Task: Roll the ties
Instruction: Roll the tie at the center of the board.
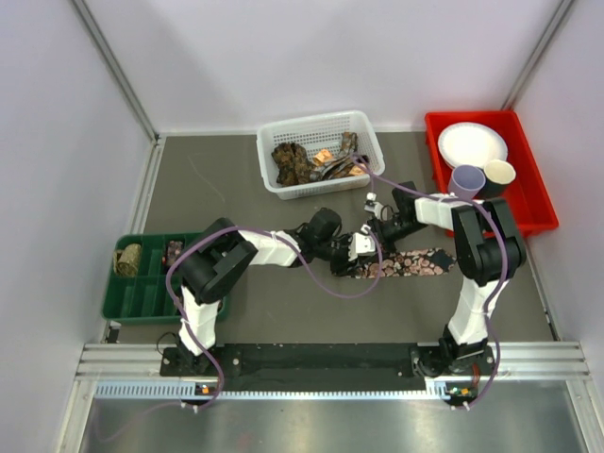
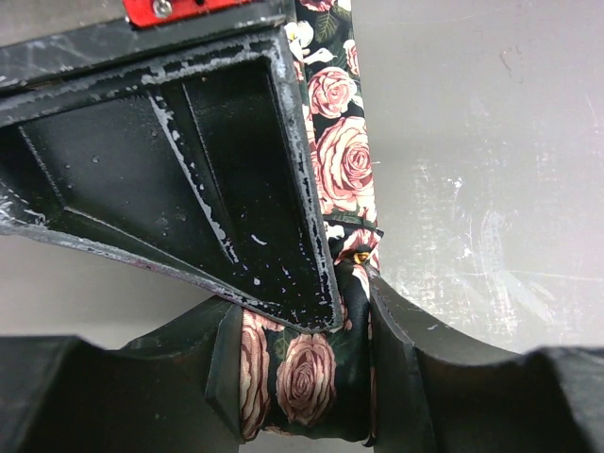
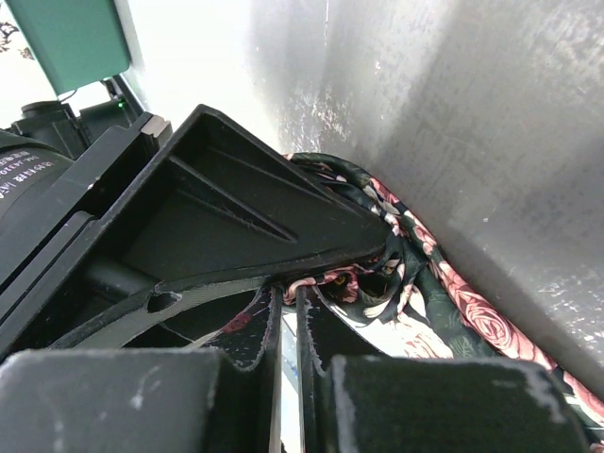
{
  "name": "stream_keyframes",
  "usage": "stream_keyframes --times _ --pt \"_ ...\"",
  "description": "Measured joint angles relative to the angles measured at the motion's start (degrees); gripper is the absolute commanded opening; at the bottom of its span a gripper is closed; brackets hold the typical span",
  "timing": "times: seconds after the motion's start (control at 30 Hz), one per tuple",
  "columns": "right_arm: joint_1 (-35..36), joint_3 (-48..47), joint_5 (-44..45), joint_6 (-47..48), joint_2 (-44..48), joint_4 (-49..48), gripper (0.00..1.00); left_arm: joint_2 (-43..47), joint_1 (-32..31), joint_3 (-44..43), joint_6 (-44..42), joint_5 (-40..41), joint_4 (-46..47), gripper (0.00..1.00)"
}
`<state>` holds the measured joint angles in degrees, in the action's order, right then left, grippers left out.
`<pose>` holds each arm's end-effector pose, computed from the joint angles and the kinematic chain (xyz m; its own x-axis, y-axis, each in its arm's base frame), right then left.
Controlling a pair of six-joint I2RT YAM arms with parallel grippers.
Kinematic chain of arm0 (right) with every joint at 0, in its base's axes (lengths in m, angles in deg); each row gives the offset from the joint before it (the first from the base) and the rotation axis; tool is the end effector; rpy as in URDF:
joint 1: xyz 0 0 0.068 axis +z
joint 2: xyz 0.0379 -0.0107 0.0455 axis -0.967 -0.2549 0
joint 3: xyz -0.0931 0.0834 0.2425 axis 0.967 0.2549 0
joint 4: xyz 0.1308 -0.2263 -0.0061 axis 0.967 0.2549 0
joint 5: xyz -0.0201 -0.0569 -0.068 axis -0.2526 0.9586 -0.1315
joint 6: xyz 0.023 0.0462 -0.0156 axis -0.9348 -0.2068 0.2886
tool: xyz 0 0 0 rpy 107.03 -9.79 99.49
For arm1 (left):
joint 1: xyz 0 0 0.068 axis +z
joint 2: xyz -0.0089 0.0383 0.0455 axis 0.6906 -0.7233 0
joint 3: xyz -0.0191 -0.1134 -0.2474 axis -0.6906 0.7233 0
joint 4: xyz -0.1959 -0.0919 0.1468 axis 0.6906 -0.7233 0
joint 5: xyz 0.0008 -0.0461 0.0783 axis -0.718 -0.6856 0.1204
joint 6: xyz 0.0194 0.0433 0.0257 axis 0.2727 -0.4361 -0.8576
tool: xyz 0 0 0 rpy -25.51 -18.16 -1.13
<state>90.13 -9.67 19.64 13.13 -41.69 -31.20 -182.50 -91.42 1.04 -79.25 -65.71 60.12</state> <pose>0.3068 0.1112 0.1306 -0.9773 -0.2063 -0.0474 -0.1597 0.5716 0.8048 0.2516 -0.3078 0.1308 0.0458 0.5261 -0.8492 0.9989 -0.0342 0.0327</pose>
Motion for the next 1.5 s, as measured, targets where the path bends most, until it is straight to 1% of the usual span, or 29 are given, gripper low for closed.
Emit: stream_keyframes --times 0.07,0.1,0.13,0.23,0.33,0.4,0.5,0.6,0.63,0.8,0.87,0.97,1.0,1.07,1.1,1.17,1.23,1.27,1.3,1.33,1.37,1.43,1.47,1.5 --pt "-0.04 0.0 0.07 0.13 -0.04 0.04 0.0 -0.07 0.0 -0.02 0.0 -0.07 0.0 0.33" --pt "-0.07 0.0 0.11 0.17 -0.04 0.07 0.0 -0.09 0.0 -0.09 0.02 -0.11 -0.07 0.41" --pt "-0.11 0.0 0.17 0.24 -0.04 0.11 0.0 -0.09 0.0 -0.15 0.0 -0.15 -0.22 0.46" --pt "-0.35 0.02 0.42 0.26 -0.04 0.31 0.0 -0.11 0.02 -0.22 0.11 -0.22 -0.24 0.56" --pt "-0.48 0.07 1.2 0.22 -0.17 0.37 0.0 -0.11 0.37 0.66 1.01 -1.55 1.44 0.64" --pt "-0.57 0.07 1.33 0.04 -0.44 0.39 0.0 -0.11 0.63 1.57 1.33 -2.84 3.06 0.66" --pt "-0.7 0.04 1.36 -0.7 -0.83 0.52 0.0 -0.11 1.03 2.62 1.57 -4.59 5.27 0.74" --pt "-0.76 -0.02 2.14 -1.64 -0.9 0.79 0.0 -0.35 1.49 3.43 2.62 -6.62 7.43 0.75" --pt "-0.81 -0.04 2.38 -1.86 -0.9 0.85 0.0 -0.55 1.66 3.61 3.08 -7.19 8.31 0.75" --pt "-0.92 -0.42 3.58 -2.62 -0.9 1.68 0.0 -1.51 2.62 5.27 6.01 -9.11 14.23 0.66" --pt "-0.98 -0.42 3.85 -2.78 -0.9 2.01 0.0 -1.86 2.93 6.45 7.19 -9.53 17.73 0.65" --pt "-1.09 -0.68 4.52 -2.97 -0.9 2.78 0.0 -2.03 3.21 8.63 7.8 -9.68 22.53 0.53" --pt "-1.07 -0.79 4.79 -3.02 -0.9 2.97 0.0 -2.12 3.28 9.2 7.82 -9.68 23.93 0.45" --pt "-1.07 -0.94 4.96 -3.08 -0.98 3.21 0.0 -2.71 3.34 9.73 7.54 -9.51 26.27 0.38" --pt "-1.09 -1.2 4.98 -3.04 -1.14 3.5 0.0 -2.95 3.34 9.81 7.54 -9.62 26.95 0.32" --pt "-1.09 -1.57 4.96 -2.8 -1.36 4.09 0.0 -2.97 3.28 9.88 7.45 -9.4 26.95 0.27" --pt "-1.31 -1.57 4.68 -2.19 -1.36 4.35 0.07 -2.84 3.13 9.44 7.04 -8.83 25.75 0.23" --pt "-1.4 -1.6 4.52 -1.81 -1.36 4.44 0.16 -2.6 3.04 8.72 6.47 -8.5 23.76 0.22" --pt "-1.62 -1.75 4.26 -1.2 -1.31 4.79 0.21 -2.23 2.89 7.85 5.77 -7.93 21.03 0.21" --pt "-1.95 -1.88 4.28 -0.59 -1.27 5.09 0.25 -1.75 2.75 6.88 5.29 -7.06 18.21 0.21" --pt "-2.36 -1.88 4.37 0.09 -1.22 5.42 0.32 -1.31 2.54 5.99 4.55 -6.21 15.45 0.2" --pt "-3.52 -1.88 4.31 1.77 -1.2 6.03 0.38 -0.63 1.99 4.79 3.32 -4.48 11.28 0.21" --pt "-4.28 -1.88 4.22 2.73 -1.14 6.51 0.45 -0.31 1.66 4.24 2.71 -3.56 9.57 0.21" --pt "-5.03 -1.88 4.0 3.72 -1.01 6.88 0.48 -0.04 1.38 3.85 2.29 -2.69 8.24 0.22"
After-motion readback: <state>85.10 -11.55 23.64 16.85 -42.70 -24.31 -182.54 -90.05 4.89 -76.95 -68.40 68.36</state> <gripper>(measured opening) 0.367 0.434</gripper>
